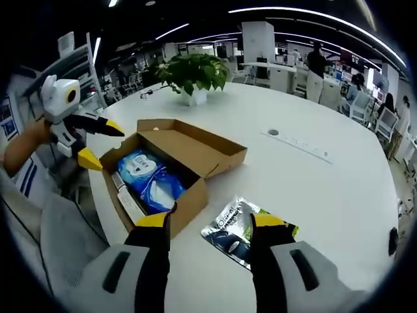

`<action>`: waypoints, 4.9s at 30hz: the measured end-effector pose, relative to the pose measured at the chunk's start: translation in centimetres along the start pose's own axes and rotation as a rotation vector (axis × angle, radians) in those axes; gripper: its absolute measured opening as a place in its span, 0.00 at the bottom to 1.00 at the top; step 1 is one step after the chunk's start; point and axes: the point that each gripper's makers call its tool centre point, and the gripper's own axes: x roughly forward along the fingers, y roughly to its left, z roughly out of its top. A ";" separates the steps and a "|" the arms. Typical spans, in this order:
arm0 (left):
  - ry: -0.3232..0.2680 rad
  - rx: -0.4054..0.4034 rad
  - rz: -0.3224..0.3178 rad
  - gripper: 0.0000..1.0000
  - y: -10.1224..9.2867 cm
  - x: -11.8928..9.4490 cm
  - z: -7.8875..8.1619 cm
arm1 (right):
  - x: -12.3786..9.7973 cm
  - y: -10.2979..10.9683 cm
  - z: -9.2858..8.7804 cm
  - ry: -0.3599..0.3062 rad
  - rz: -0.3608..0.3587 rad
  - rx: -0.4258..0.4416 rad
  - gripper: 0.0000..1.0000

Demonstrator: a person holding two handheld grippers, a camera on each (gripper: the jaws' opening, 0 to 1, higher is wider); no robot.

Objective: Operate the shoe box by opening the lid, removing the specified soft item, and placing it in the target area until the item is outside and the box remains undamaged.

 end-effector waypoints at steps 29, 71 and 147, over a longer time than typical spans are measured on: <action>0.005 -0.179 0.256 0.47 7.0 -4.8 -8.3 | 7.6 7.5 2.0 0.029 0.161 -0.077 0.45; 0.069 -0.393 0.368 0.05 10.4 -4.9 -13.6 | 17.7 12.4 1.1 0.160 0.274 -0.096 0.27; 0.123 -0.265 0.362 0.12 9.9 -5.3 -10.2 | 11.4 6.6 1.8 0.085 0.107 0.042 0.00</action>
